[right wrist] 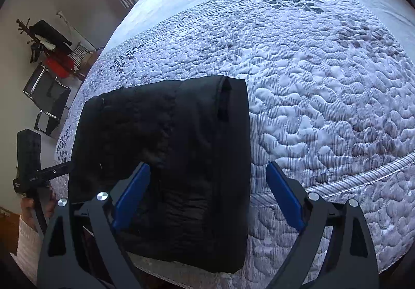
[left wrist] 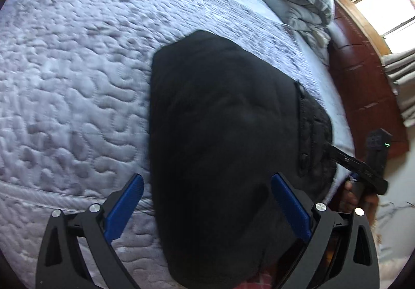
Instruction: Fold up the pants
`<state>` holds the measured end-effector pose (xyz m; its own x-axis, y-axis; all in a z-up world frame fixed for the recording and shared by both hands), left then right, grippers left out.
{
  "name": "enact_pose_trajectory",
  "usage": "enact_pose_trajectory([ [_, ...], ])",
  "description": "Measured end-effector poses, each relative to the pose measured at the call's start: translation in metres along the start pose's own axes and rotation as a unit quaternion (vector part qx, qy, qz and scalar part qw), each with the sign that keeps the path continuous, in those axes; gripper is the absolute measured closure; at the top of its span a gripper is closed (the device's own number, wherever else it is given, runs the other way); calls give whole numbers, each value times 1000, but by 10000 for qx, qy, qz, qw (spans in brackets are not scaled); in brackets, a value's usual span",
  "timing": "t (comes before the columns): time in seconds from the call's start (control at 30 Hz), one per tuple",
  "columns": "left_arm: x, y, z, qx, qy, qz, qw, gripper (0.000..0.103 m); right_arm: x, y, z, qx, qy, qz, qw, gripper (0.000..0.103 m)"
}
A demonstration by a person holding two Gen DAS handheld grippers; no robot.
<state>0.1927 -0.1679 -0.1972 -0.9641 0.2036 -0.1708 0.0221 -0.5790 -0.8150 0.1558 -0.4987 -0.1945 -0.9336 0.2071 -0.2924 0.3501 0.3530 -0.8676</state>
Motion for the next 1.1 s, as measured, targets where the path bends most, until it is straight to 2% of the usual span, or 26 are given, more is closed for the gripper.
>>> enact_pose_trajectory([
  [0.03, 1, 3, 2, 173, 42, -102, 9998, 4, 1, 1, 1, -42, 30, -27, 10000, 13],
  [0.13, 1, 10, -2, 140, 125, -249, 9995, 4, 4, 2, 5, -153, 75, -92, 9998, 13],
  [0.23, -3, 17, -8, 261, 105, -399, 9988, 4, 5, 5, 8, -382, 175, -185, 9989, 13],
  [0.4, -9, 28, -15, 776, 133, -788, 9938, 4, 6, 12, 11, -778, 362, -343, 9957, 13],
  [0.6, -14, 43, -22, 1323, 285, -1270, 9826, 4, 10, 23, 18, -1229, 647, -542, 9888, 12],
  [0.83, -15, 51, -25, 1993, 332, -1824, 9623, 4, 14, 28, 20, -1524, 750, -655, 9833, 10],
  [0.97, -18, 51, -22, 2125, 185, -1988, 9566, 4, 15, 36, 21, -1805, 895, -784, 9764, 8],
  [1.1, -17, 57, -18, 2105, 84, -2148, 9537, 4, 16, 41, 24, -2065, 1017, -893, 9690, 7],
])
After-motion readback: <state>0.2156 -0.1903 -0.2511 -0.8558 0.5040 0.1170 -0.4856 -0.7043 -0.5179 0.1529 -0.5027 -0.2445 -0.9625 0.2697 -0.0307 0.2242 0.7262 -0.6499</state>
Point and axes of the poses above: each gripper's, at about its wrist camera, not at the fingertips, and y roughly the way its jaws point, z to its right, x to its underside, the point moved 8 cm from there along y, roughly the way its jaws point, and after that the axes turned 7 degrees about -z, right-handed, at the moved point
